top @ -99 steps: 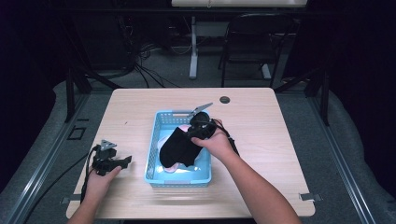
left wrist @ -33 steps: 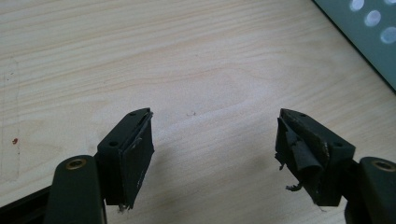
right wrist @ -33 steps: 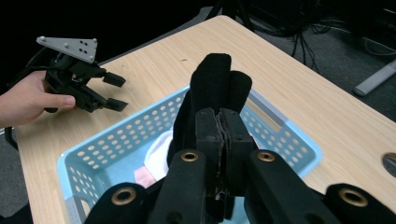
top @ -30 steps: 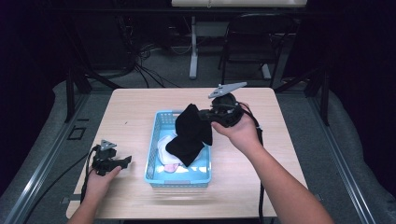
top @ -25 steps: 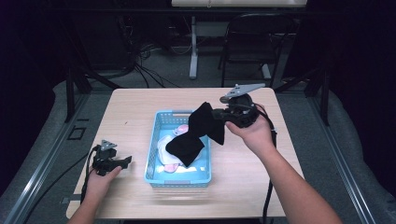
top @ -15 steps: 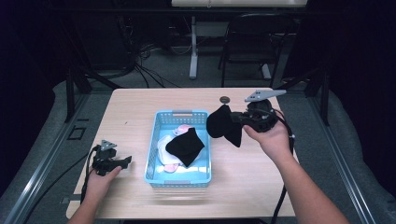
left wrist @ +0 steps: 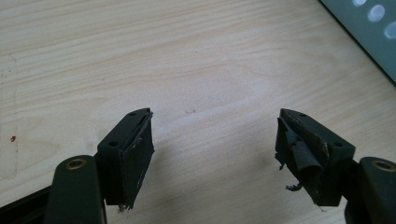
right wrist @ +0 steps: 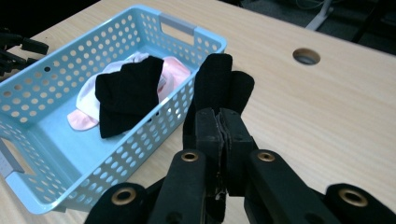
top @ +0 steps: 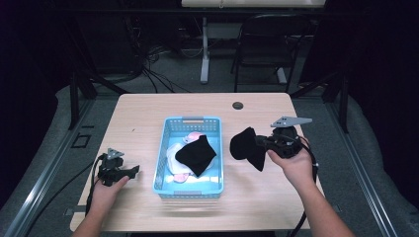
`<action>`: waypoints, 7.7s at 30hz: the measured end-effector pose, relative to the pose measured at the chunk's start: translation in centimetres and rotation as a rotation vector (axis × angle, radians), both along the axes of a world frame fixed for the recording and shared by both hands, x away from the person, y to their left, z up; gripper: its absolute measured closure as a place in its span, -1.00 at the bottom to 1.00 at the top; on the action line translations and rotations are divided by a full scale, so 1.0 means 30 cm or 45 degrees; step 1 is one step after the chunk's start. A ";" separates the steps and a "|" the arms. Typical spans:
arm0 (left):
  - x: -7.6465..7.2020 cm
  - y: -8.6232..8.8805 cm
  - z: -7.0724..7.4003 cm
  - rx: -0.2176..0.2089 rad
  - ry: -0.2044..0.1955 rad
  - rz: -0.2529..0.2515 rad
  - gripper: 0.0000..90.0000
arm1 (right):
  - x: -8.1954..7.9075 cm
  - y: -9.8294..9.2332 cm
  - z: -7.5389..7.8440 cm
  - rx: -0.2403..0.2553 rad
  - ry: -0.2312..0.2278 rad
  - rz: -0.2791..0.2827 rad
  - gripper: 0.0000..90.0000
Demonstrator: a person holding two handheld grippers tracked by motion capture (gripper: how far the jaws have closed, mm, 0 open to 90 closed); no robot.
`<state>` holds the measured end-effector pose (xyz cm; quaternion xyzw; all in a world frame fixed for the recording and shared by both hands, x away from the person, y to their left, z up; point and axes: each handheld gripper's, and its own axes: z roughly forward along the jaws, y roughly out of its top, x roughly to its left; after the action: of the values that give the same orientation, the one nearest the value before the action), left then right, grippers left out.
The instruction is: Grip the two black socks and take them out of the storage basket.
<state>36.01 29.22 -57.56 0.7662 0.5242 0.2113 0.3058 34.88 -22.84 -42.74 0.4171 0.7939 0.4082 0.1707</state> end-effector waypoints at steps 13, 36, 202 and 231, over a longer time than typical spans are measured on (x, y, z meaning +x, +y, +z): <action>-0.001 0.000 0.000 -0.001 0.003 0.000 -0.39 | 0.000 -0.057 -0.141 0.019 0.076 -0.099 0.95; 0.000 0.000 0.001 -0.006 -0.002 -0.003 -0.39 | 0.007 -0.287 -0.406 0.029 0.228 -0.428 0.84; 0.002 0.001 0.005 -0.013 -0.001 -0.013 -0.39 | 0.122 0.410 0.211 -0.048 -0.107 0.251 0.94; 0.001 0.000 0.000 -0.005 0.001 -0.004 -0.39 | 0.012 0.079 0.147 -0.030 -0.095 0.043 0.94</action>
<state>36.04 29.21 -57.55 0.7665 0.5236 0.2093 0.3075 35.24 -20.47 -38.34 0.3861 0.7987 0.4168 0.1981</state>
